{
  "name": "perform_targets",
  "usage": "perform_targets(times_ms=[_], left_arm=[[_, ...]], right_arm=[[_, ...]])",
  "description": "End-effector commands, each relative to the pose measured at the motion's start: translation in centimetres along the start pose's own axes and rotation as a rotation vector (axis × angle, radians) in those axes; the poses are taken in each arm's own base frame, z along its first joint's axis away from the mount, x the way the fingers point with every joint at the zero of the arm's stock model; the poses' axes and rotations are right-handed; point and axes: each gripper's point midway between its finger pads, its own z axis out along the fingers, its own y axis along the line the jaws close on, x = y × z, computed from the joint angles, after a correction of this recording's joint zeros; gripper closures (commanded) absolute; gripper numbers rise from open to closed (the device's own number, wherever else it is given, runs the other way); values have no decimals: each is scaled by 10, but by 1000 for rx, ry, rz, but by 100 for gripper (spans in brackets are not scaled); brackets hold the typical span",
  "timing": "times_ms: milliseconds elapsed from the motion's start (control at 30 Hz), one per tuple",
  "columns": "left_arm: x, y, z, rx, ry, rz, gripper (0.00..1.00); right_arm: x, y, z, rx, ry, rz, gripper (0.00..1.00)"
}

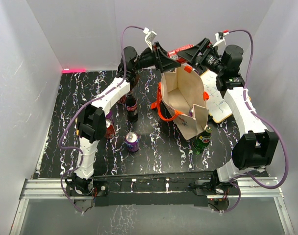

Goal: Place the beverage into the canvas bag
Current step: Place the drink in the canvas bag.

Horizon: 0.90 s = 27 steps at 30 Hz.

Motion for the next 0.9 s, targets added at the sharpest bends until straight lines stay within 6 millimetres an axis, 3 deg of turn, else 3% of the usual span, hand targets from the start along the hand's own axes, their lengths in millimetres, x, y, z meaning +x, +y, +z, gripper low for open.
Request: perform_targets(times_ms=[0,267,567,667,867], left_arm=[[-49,-30,-2,46,-107,157,100],[-42,-27,-5,42,-91,146,100],[-36,-29,-3,55,-78,133,100],[-36,-29,-3,54,-79,131,100],[-33,-28,-3,54,-74,126,100]], right_arm=[[-24,24,-8,-38,-60,-67,5],[-29,22,-8,-33,-70,-63,9],[-35,19,-4,-31,-81,-57,2],[-35,16,-4,-25,-81,-53,7],[-35,15,-4,-21,-83,-54,28]])
